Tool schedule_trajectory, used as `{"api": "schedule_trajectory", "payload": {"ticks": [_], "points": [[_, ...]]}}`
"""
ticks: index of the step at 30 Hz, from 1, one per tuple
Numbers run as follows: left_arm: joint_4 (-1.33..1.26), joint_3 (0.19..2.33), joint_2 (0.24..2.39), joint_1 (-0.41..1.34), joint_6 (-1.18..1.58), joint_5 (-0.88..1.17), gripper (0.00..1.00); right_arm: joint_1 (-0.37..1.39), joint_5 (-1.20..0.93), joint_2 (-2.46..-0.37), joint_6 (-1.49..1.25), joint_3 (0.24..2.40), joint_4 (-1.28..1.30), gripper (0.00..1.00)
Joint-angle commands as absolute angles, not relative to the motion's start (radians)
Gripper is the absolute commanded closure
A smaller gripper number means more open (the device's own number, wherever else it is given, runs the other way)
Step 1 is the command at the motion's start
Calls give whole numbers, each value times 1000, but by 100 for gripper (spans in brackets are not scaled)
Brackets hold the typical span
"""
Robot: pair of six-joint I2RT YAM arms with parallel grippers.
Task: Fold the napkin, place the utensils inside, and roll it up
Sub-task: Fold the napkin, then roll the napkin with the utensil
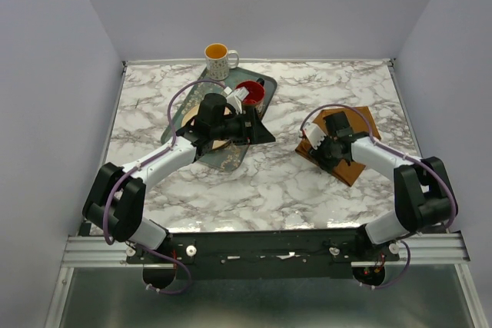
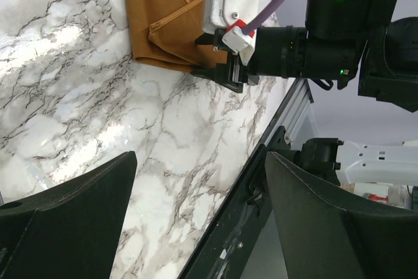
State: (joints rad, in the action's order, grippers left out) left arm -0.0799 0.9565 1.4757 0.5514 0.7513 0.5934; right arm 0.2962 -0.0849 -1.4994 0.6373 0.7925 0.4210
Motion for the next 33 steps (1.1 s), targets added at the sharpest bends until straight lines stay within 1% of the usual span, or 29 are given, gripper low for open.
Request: {"api": "schedule_trajectory", "payload": {"ticks": [1,4,12,15,18,19,24,33], "points": [[-77,951,1476,543,738,595,11,285,-114,-1588,666,844,528,43],[-78,950,1474,542,738,595,11,285,-66,-1631,661,879,569,44],[-81,950,1477,538,742,601,11,285,-83,-1644,655,884,612,47],[-84,946,1477,538,744,603,11,285,-84,-1661,653,900,630,51],[-83,946,1476,538,742,598,11,285,-84,-1692,652,930,664,58],[-83,946,1476,540,741,598,11,285,-83,-1700,649,939,670,62],[-80,946,1477,537,739,597,11,284,-71,-1715,632,956,684,64],[-75,948,1488,537,732,588,11,285,-61,-1730,585,977,693,78]]}}
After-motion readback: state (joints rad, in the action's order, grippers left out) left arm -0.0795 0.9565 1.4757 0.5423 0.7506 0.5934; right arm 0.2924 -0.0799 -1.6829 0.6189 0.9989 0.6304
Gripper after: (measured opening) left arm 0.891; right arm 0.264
